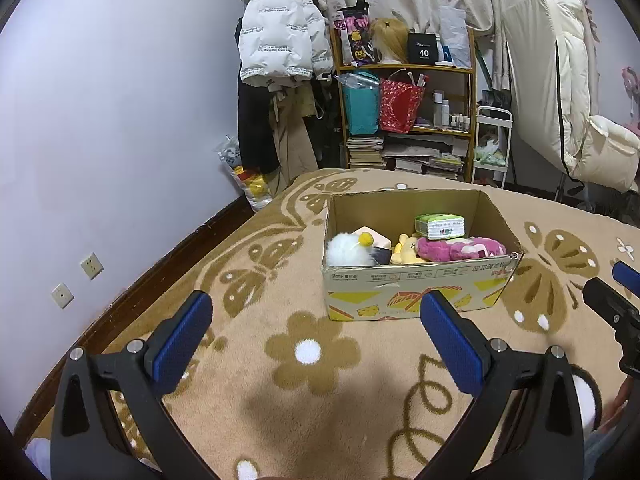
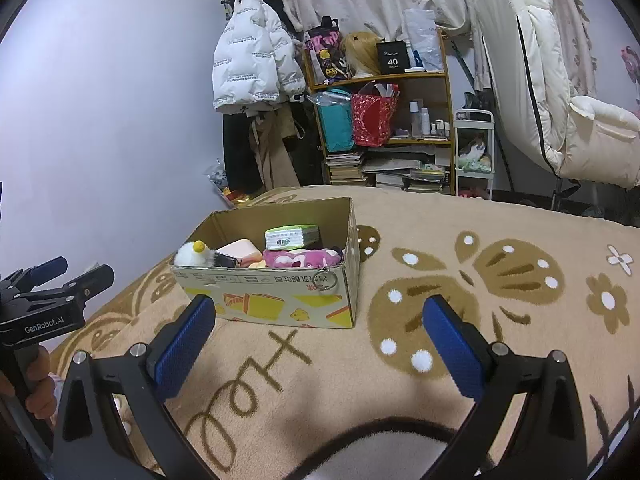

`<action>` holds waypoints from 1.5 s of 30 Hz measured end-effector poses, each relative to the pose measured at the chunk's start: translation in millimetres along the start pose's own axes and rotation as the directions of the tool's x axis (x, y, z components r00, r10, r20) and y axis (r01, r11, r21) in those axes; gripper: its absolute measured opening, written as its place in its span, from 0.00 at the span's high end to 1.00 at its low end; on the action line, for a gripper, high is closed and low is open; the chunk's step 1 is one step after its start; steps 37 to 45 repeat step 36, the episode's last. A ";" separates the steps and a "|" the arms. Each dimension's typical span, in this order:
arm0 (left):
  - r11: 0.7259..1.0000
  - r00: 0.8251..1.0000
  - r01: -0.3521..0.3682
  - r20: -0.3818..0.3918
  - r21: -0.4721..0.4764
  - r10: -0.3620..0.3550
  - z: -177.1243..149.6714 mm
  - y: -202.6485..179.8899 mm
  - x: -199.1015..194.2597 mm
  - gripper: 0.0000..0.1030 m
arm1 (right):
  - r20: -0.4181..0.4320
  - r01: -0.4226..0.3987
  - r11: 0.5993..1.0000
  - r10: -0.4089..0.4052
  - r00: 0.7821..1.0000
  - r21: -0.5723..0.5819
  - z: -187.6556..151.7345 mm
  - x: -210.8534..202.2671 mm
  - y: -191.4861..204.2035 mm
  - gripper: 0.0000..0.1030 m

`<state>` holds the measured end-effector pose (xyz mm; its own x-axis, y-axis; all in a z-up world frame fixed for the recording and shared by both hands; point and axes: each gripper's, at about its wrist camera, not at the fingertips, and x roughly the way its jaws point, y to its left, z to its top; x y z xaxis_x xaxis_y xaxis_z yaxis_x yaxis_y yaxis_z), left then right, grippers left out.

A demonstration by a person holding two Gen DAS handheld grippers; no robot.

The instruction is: Organize soft objects

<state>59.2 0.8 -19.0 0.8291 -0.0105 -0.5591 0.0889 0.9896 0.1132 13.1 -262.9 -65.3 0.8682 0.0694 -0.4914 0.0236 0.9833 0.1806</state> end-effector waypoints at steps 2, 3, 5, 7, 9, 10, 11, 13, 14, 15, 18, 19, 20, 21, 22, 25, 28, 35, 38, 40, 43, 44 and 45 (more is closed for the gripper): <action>1.000 1.000 0.002 0.001 0.000 -0.002 0.1 0.0 0.1 0.00 | -0.003 0.000 1.000 0.000 1.000 0.000 0.0 -0.3 0.0 0.00; 1.000 1.000 0.001 0.001 0.001 -0.001 0.1 -0.1 0.2 0.00 | -0.003 0.000 1.000 0.000 1.000 0.000 0.0 -0.4 -0.1 0.00; 1.000 1.000 0.001 0.000 0.002 -0.001 -0.1 0.1 0.3 0.00 | -0.001 0.000 1.000 0.000 1.000 0.000 0.1 -0.6 0.0 0.00; 1.000 1.000 0.002 -0.001 0.001 -0.002 -0.1 0.4 0.3 0.00 | -0.001 0.000 1.000 0.000 1.000 0.000 0.2 -0.7 0.1 0.00; 1.000 1.000 0.002 -0.001 0.001 -0.002 0.0 0.2 0.2 0.00 | -0.001 -0.001 1.000 0.001 1.000 0.000 0.0 -0.3 -0.2 0.00; 1.000 1.000 0.001 0.000 0.001 -0.001 0.2 0.0 0.1 0.00 | -0.001 0.000 1.000 0.000 1.000 0.000 0.2 -0.7 0.2 0.00; 1.000 1.000 0.002 0.000 0.001 -0.002 0.2 0.1 0.1 0.00 | -0.002 0.000 1.000 0.000 1.000 0.000 0.1 -0.5 0.0 0.00; 1.000 1.000 0.002 -0.001 0.001 -0.002 0.1 0.4 0.2 0.00 | -0.001 -0.001 1.000 0.001 1.000 0.000 0.2 -0.7 0.2 0.00; 1.000 1.000 0.002 0.000 0.001 -0.002 0.1 0.1 0.1 0.00 | -0.002 -0.001 1.000 0.001 1.000 0.000 0.1 -0.5 0.1 0.00; 1.000 1.000 0.003 -0.001 0.002 -0.003 0.3 -0.1 0.1 0.00 | -0.002 0.000 1.000 0.000 1.000 0.000 0.2 -0.6 0.3 0.00; 1.000 1.000 0.002 -0.001 0.001 -0.002 0.3 -0.4 0.1 0.00 | -0.004 -0.001 1.000 0.001 1.000 0.000 -0.2 -0.2 -0.2 0.00; 1.000 1.000 0.004 -0.002 0.001 -0.004 0.3 0.1 0.2 0.00 | -0.005 -0.001 1.000 0.001 1.000 0.000 -1.3 -0.1 -0.8 0.00; 1.000 1.000 0.003 -0.002 0.000 -0.003 0.3 -0.1 0.2 0.00 | -0.004 -0.001 1.000 0.001 1.000 0.000 -1.1 -0.2 -0.5 0.00; 1.000 1.000 0.002 -0.002 0.000 -0.002 0.4 0.0 0.3 0.00 | -0.004 -0.001 1.000 0.001 1.000 -0.001 -1.3 -0.2 -0.7 0.00; 1.000 1.000 -0.002 0.000 0.001 0.002 0.3 0.0 0.0 0.00 | -0.004 0.000 1.000 0.000 1.000 -0.001 -0.9 -0.3 -0.2 0.00; 1.000 1.000 0.002 0.000 0.001 -0.002 -0.4 -0.6 -0.1 0.00 | -0.004 0.001 1.000 -0.001 1.000 0.000 -0.7 -0.3 -0.1 0.00; 1.000 1.000 0.003 -0.004 0.001 -0.002 -1.2 -1.5 -0.3 0.00 | -0.004 0.000 1.000 0.000 1.000 0.002 -0.9 -0.3 -0.9 0.00; 1.000 1.000 0.005 -0.006 0.001 -0.005 -1.6 -2.9 -0.9 0.00 | -0.005 0.000 1.000 0.000 1.000 0.001 -2.0 -0.2 -1.8 0.00; 1.000 1.000 0.006 -0.008 0.001 -0.006 -1.7 -3.0 -1.0 0.00 | -0.005 0.000 1.000 0.000 1.000 0.000 -1.9 -0.3 -1.7 0.00; 1.000 1.000 0.006 -0.008 0.001 -0.006 -1.7 -3.0 -1.0 0.00 | -0.005 0.000 1.000 0.000 1.000 0.000 -1.9 -0.3 -1.7 0.00; 1.000 1.000 0.006 -0.008 0.001 -0.006 -1.7 -3.0 -1.0 0.00 | -0.005 0.000 1.000 0.000 1.000 0.000 -1.9 -0.3 -1.7 0.00; 1.000 1.000 0.006 -0.008 0.001 -0.006 -1.7 -3.0 -1.0 0.00 | -0.005 0.000 1.000 0.000 1.000 0.000 -1.9 -0.3 -1.7 0.00; 1.000 1.000 0.006 -0.008 0.001 -0.006 -1.7 -3.0 -1.0 0.00 | -0.005 0.000 1.000 0.000 1.000 0.000 -1.9 -0.3 -1.7 0.00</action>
